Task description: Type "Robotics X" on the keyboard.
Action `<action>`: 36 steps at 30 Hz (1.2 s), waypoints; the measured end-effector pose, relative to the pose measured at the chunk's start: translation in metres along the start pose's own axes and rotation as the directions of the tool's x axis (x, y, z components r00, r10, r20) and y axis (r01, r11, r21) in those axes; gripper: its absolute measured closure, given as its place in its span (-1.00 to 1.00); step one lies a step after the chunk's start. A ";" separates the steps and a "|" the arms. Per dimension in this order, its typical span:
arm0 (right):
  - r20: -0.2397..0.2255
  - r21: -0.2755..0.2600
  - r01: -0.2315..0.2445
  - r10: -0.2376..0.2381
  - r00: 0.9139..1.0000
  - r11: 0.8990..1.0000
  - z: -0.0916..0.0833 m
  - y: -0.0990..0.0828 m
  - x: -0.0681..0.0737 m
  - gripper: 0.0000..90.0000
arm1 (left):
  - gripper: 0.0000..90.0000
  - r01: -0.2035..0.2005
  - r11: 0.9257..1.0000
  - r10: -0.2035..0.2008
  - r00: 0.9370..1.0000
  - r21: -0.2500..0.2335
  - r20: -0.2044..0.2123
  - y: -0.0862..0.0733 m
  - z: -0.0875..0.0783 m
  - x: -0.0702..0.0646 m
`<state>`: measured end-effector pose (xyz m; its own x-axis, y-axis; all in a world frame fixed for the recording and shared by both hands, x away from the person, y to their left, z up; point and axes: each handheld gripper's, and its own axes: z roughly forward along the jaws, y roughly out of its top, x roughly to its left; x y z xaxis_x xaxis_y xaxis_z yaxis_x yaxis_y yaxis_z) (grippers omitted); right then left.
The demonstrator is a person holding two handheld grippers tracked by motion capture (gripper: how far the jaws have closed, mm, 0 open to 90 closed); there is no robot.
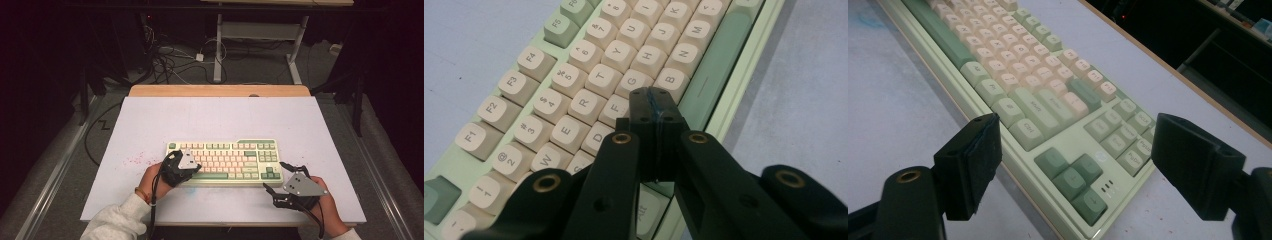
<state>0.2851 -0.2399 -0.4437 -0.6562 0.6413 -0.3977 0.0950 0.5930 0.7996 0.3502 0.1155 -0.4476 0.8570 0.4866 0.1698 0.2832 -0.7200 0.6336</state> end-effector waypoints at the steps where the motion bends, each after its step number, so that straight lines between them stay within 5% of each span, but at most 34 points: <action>1: -0.002 0.001 0.003 -0.003 1.000 1.000 0.000 0.000 0.001 -0.54 | 0.95 0.003 1.000 -0.003 1.000 0.000 -0.003 0.000 0.001 0.000; 14: -0.005 0.017 0.019 -0.019 1.000 1.000 0.002 0.000 0.002 -0.53 | 0.95 0.002 1.000 -0.002 1.000 0.016 0.001 -0.002 0.005 0.002; 36: 0.003 -0.007 0.011 -0.011 1.000 1.000 0.002 0.002 0.000 -0.52 | 0.94 0.015 0.999 -0.017 0.998 -0.052 -0.053 -0.008 -0.013 0.006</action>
<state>0.2866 -0.2377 -0.4425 -0.6553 0.6359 -0.4077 0.0823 0.5967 0.7982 0.3474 0.1303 -0.4419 0.8278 0.5247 0.1988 0.2732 -0.6863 0.6741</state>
